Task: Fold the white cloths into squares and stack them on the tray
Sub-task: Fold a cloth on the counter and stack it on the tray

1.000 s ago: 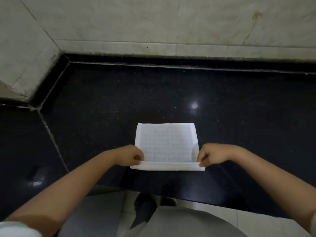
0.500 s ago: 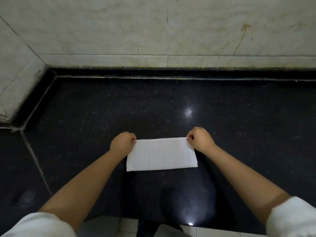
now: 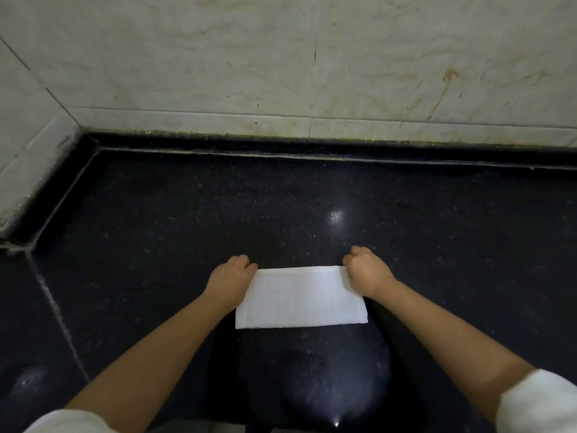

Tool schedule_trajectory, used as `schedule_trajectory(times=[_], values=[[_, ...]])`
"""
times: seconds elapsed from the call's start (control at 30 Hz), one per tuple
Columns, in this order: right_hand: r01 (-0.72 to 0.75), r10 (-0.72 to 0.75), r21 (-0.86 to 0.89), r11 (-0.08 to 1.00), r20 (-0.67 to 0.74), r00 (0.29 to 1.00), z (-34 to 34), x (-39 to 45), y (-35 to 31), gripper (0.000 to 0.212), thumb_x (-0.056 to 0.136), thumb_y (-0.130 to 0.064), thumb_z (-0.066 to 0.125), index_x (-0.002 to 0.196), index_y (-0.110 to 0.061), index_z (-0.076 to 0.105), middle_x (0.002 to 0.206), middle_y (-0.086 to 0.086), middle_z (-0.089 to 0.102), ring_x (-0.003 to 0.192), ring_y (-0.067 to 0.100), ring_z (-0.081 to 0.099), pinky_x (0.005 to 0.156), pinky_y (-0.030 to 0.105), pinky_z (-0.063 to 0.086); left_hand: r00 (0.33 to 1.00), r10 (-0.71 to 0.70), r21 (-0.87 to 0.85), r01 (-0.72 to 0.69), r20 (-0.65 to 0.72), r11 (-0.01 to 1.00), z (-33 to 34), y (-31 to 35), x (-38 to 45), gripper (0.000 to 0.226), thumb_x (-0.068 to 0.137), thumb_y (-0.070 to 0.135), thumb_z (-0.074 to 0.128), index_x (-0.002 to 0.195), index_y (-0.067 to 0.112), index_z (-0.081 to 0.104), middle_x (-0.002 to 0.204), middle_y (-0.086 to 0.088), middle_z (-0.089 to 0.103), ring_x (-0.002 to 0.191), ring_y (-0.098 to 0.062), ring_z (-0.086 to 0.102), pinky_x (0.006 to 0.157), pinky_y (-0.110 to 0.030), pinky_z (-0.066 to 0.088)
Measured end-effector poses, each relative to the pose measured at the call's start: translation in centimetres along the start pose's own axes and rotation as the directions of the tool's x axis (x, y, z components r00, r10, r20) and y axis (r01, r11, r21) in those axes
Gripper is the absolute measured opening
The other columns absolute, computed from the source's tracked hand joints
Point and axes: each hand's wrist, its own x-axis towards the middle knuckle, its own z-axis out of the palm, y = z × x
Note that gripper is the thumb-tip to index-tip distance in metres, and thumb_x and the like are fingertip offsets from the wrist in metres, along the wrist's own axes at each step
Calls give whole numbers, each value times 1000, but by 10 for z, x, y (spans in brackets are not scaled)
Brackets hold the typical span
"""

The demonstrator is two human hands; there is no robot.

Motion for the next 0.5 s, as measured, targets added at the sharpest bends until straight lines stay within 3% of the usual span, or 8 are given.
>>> schedule_trajectory(times=[0.07, 0.13, 0.23, 0.3, 0.4, 0.43, 0.5], values=[[13, -13, -7, 1000, -64, 998, -19, -2, 2, 23, 84, -2, 45, 100, 2, 60, 109, 16, 53, 107, 30, 49, 84, 34, 45, 989, 126, 58, -121, -79, 991, -21, -7, 1, 38, 53, 17, 87, 84, 8, 68, 81, -9, 61, 66, -20, 61, 44, -23, 43], [63, -50, 46, 997, -253, 966, -43, -7, 5, 21, 82, -8, 49, 92, 2, 64, 99, 20, 57, 97, 35, 54, 81, 37, 48, 952, 189, 85, -173, -241, 981, -48, -16, 1, 38, 38, 9, 87, 71, 5, 68, 65, -11, 60, 50, -23, 58, 35, -21, 39], [184, -112, 67, 981, -577, 809, -69, -30, 5, 27, 74, -17, 43, 72, 1, 64, 74, 18, 61, 69, 35, 58, 63, 37, 51, 835, 251, 108, -228, -490, 968, -73, -27, -4, 18, 67, 7, 62, 82, 1, 68, 72, -16, 62, 57, -29, 57, 43, -27, 43], [188, -122, 28, 982, -665, 737, -64, -46, 2, 27, 72, -16, 41, 70, -1, 63, 70, 15, 62, 64, 32, 58, 59, 34, 49, 776, 238, 80, -237, -584, 968, -72, -27, -13, 18, 75, 6, 53, 83, 3, 69, 74, -15, 63, 65, -27, 52, 47, -29, 41], [144, -133, -35, 989, -630, 765, -8, -67, -6, 22, 68, -12, 43, 69, -6, 64, 71, 11, 64, 69, 29, 57, 64, 32, 40, 788, 287, 59, -306, -544, 950, -24, -20, -38, 14, 75, 6, 56, 79, 6, 69, 71, -12, 64, 66, -25, 49, 48, -28, 41], [126, -130, -48, 991, -593, 794, 18, -74, -10, 22, 67, -12, 42, 67, -8, 64, 70, 9, 64, 71, 28, 55, 66, 32, 35, 826, 314, 64, -322, -468, 944, -4, -17, -48, 11, 71, 6, 61, 80, 7, 68, 69, -11, 64, 66, -25, 49, 47, -27, 41], [88, -105, -56, 995, -531, 841, 65, -89, -20, 26, 68, -11, 40, 68, -9, 66, 72, 7, 66, 75, 26, 53, 68, 32, 32, 900, 345, 60, -342, -265, 938, 28, -12, -66, 31, 55, 4, 78, 84, 8, 69, 71, -10, 65, 68, -26, 52, 47, -27, 45]])
